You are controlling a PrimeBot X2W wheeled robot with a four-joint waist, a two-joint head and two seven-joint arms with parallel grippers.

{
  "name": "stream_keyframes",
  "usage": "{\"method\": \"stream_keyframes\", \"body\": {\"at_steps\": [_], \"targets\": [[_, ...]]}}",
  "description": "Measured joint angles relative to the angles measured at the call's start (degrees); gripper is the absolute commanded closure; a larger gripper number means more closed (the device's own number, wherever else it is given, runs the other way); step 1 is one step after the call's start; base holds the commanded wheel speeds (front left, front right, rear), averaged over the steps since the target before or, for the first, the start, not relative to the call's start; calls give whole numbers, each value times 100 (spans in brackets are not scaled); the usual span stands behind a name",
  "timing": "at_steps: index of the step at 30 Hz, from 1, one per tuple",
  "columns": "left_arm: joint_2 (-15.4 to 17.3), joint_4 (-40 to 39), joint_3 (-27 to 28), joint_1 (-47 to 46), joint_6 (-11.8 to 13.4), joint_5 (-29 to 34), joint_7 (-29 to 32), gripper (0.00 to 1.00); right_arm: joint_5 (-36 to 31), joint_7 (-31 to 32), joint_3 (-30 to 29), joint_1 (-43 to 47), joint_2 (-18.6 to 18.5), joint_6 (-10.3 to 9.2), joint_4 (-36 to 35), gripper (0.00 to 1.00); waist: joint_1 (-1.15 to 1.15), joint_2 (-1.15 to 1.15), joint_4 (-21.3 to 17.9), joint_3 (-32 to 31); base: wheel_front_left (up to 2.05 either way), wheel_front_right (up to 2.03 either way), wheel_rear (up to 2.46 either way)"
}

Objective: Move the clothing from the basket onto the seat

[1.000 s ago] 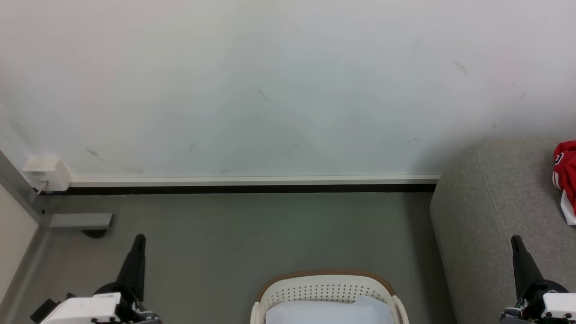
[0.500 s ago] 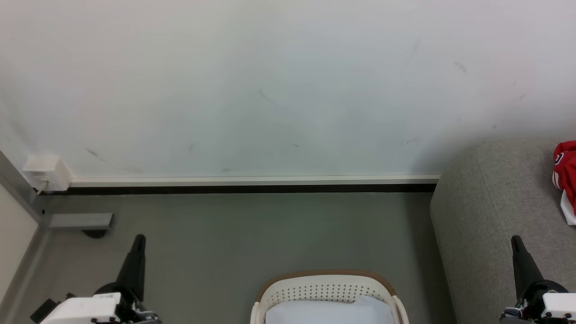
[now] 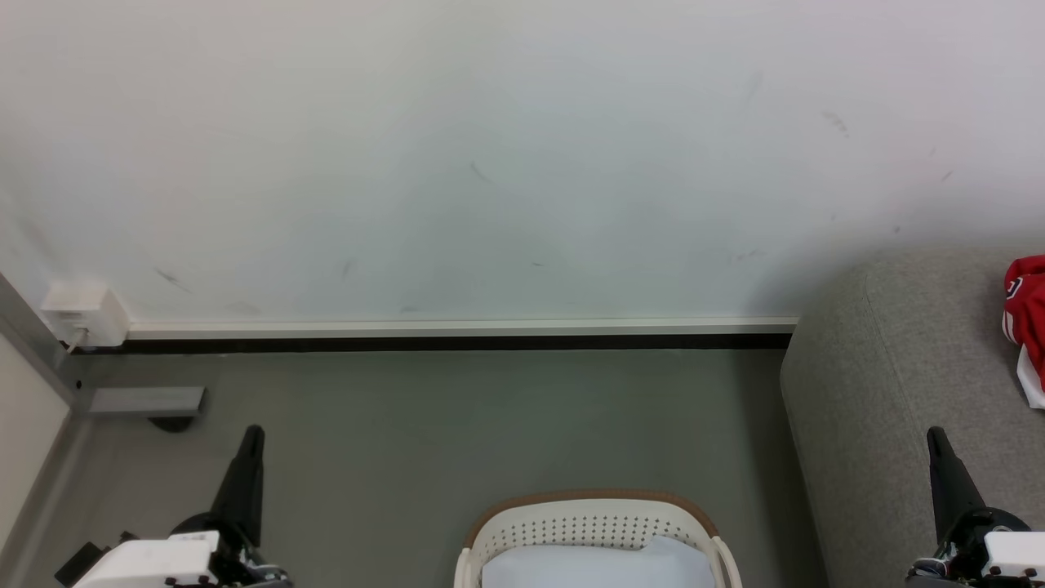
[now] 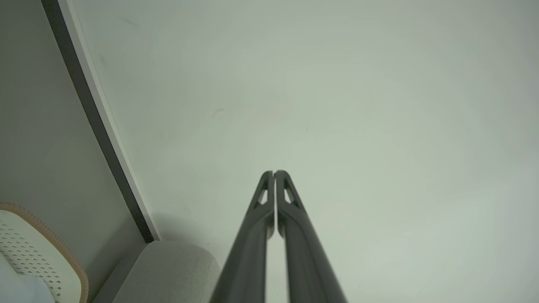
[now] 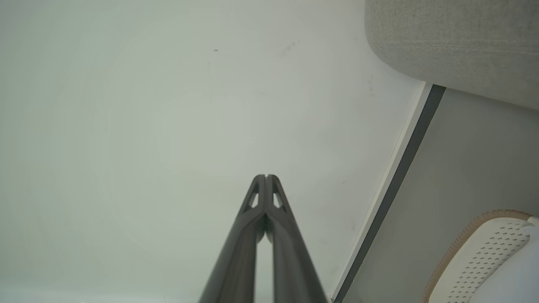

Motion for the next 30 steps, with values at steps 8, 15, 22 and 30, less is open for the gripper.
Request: {"method": "stream_keyframes", "body": {"at_steps": [8,15,22,30], "targets": [[0,0,0,0,0,0,0,100,5,-1,8,0,-7,0,-1,100,0,0,0,0,0,0,0],[0,0,0,-1,0,0,0,100,7,-8,14,0,-15,0,-1,100,0,0,0,0,0,0,0],[0,0,0,-1,-1,0,0,100,15,-10,22,0,-19,0,-1,100,0,0,0,0,0,0,0],[0,0,0,-1,0,0,0,100,18,-29,30,0,-23,0,-1,100,0,0,0,0,0,0,0]]}}
